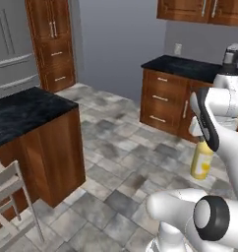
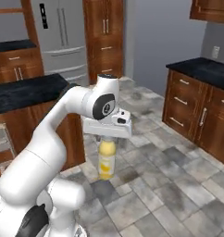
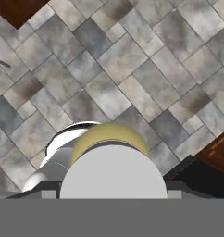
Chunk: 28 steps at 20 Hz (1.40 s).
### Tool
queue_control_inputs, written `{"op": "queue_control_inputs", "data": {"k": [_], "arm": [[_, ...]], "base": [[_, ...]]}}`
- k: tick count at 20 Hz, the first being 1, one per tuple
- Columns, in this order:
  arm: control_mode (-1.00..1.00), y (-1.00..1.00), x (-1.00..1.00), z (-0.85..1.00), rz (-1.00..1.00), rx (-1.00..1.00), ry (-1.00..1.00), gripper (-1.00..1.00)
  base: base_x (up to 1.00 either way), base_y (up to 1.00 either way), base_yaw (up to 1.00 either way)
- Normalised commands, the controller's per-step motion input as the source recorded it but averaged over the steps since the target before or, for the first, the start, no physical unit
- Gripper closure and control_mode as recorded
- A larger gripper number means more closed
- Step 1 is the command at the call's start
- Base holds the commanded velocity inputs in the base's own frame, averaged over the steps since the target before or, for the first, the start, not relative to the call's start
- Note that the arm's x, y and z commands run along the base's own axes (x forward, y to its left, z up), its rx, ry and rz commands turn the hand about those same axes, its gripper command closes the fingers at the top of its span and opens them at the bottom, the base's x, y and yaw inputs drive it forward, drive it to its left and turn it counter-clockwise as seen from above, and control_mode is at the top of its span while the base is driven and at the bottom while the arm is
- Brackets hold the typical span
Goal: There is a wine glass and glass cup on the dining counter. Place the wine bottle next to the wine glass and the juice bottle next to the glass cup.
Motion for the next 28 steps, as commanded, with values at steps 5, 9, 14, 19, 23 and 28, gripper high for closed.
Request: {"op": "queue_control_inputs", "data": {"k": [5,9,14,19,23,28], "arm": [[1.00,0.00,0.00,0.00,0.00,0.00,0.00,1.00],[1.00,0.00,0.00,0.00,0.00,0.00,0.00,1.00],[1.00,0.00,0.00,0.00,0.00,0.00,0.00,1.00],[1.00,0.00,0.00,0.00,0.00,0.00,0.00,1.00],[1.00,0.00,0.00,0.00,0.00,0.00,0.00,1.00],[1.00,0.00,0.00,0.00,0.00,0.00,0.00,1.00]], "base": [[0.00,0.01,0.90],[0.01,0.00,0.79],[0.40,-0.10,0.26],[0.38,-0.17,0.12],[0.57,-0.15,0.07],[0.64,0.00,0.00]]}}
